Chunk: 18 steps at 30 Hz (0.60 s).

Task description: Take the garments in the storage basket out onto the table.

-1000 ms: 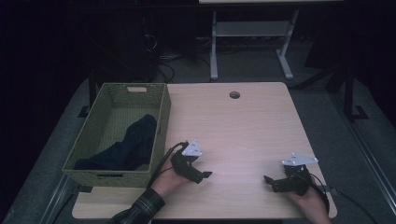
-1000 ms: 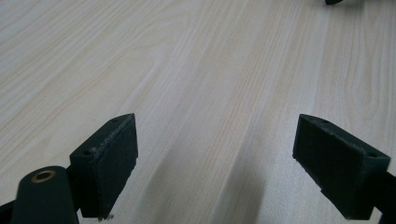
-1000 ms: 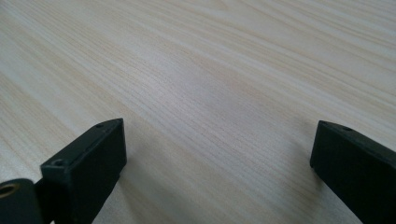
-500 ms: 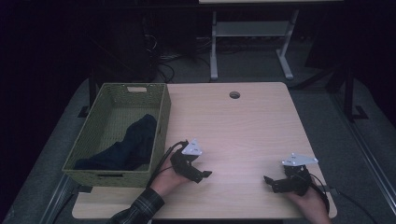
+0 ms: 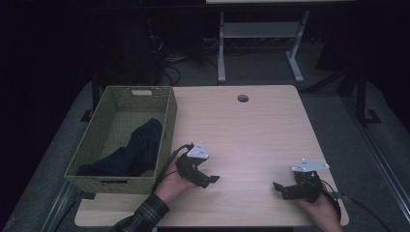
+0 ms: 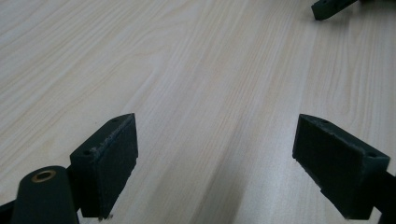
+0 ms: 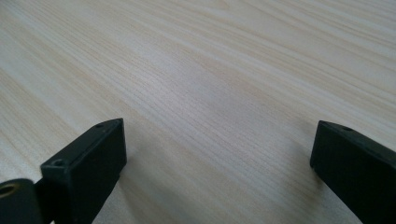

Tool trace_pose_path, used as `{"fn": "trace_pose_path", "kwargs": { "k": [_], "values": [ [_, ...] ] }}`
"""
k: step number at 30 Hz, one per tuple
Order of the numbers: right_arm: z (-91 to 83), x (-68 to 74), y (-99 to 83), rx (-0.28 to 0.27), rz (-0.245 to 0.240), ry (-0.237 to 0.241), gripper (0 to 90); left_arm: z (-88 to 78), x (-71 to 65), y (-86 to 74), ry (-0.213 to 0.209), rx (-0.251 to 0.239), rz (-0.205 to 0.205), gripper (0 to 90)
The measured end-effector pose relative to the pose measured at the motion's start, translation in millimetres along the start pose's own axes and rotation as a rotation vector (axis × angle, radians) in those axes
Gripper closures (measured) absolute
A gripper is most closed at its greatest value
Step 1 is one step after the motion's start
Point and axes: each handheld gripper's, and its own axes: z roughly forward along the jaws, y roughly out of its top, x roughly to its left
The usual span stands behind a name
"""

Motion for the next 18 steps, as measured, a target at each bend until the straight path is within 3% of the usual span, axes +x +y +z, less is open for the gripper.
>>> {"fn": "trace_pose_path", "kwargs": {
  "k": [18],
  "values": [
    [0.0,0.0,0.0,0.000,0.000,0.000,3.0,-8.7,-1.0,8.7,-0.006,-0.001,-0.004,14.0]
  ]
}}
